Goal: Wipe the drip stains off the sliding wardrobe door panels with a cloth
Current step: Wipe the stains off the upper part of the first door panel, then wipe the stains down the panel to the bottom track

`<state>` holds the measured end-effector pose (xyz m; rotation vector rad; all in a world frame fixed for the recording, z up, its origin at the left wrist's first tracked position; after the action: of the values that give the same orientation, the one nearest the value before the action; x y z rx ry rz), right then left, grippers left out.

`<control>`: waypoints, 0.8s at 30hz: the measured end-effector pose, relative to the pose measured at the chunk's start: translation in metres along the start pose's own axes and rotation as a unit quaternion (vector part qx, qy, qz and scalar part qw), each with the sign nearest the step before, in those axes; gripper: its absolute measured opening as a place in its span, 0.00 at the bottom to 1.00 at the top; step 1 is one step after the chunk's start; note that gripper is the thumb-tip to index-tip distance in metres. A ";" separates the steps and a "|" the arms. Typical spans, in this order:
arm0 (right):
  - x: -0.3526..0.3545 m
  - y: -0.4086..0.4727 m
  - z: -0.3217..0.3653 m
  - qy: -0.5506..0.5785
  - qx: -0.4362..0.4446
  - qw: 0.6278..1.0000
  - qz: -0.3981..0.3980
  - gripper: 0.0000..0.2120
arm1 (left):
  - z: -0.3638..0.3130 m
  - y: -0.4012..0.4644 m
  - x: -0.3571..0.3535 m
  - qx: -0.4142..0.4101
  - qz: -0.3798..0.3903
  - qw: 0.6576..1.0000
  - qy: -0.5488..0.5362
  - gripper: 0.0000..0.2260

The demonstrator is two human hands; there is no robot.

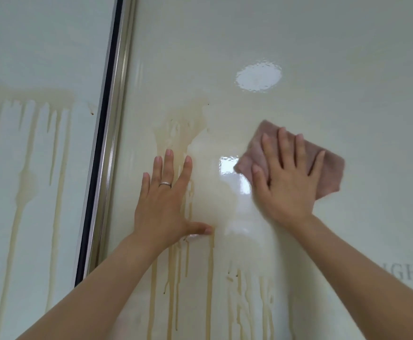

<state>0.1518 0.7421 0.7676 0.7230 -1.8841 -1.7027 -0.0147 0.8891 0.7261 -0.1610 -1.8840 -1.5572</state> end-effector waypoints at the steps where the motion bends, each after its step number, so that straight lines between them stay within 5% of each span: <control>1: -0.016 -0.008 0.007 -0.036 0.037 0.998 0.040 0.29 | 0.000 0.000 0.000 -0.002 -0.003 1.000 -0.003 0.58; 5: -0.029 -0.033 0.002 -0.083 0.189 0.969 0.139 0.29 | 0.001 0.000 0.002 -0.005 -0.010 1.000 -0.005 0.58; 11: 0.026 -0.031 0.013 0.045 0.001 0.997 -0.058 0.28 | 0.003 0.001 -0.003 -0.013 -0.023 1.000 -0.006 0.58; 16: 0.024 -0.095 0.037 0.035 0.241 0.969 0.037 0.26 | 0.001 0.001 0.002 -0.012 -0.025 1.000 -0.006 0.59; 18: 0.022 -0.072 0.017 0.011 0.183 0.982 0.038 0.27 | 0.002 0.002 0.001 -0.012 -0.030 0.999 -0.003 0.60; 21: 0.029 -0.035 0.013 0.047 -0.016 0.998 -0.027 0.27 | 0.003 0.001 0.000 -0.017 -0.030 0.999 -0.015 0.58; 24: 0.046 -0.052 0.063 0.091 0.114 0.983 -0.110 0.19 | 0.002 0.000 0.000 -0.021 -0.037 0.999 -0.015 0.57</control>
<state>0.0781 0.7529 0.7105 1.1745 -1.9462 -1.5007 -0.0154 0.8915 0.7260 -0.1341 -1.9018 -1.6529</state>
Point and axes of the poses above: each hand's wrist, its own y-axis towards the middle knuckle, its own x-axis out of the back of the hand, z = x × y, the point moved 5 cm from there along y, towards the middle knuckle, and after that the axes turned 2 degrees about x, right-handed, at the moved point
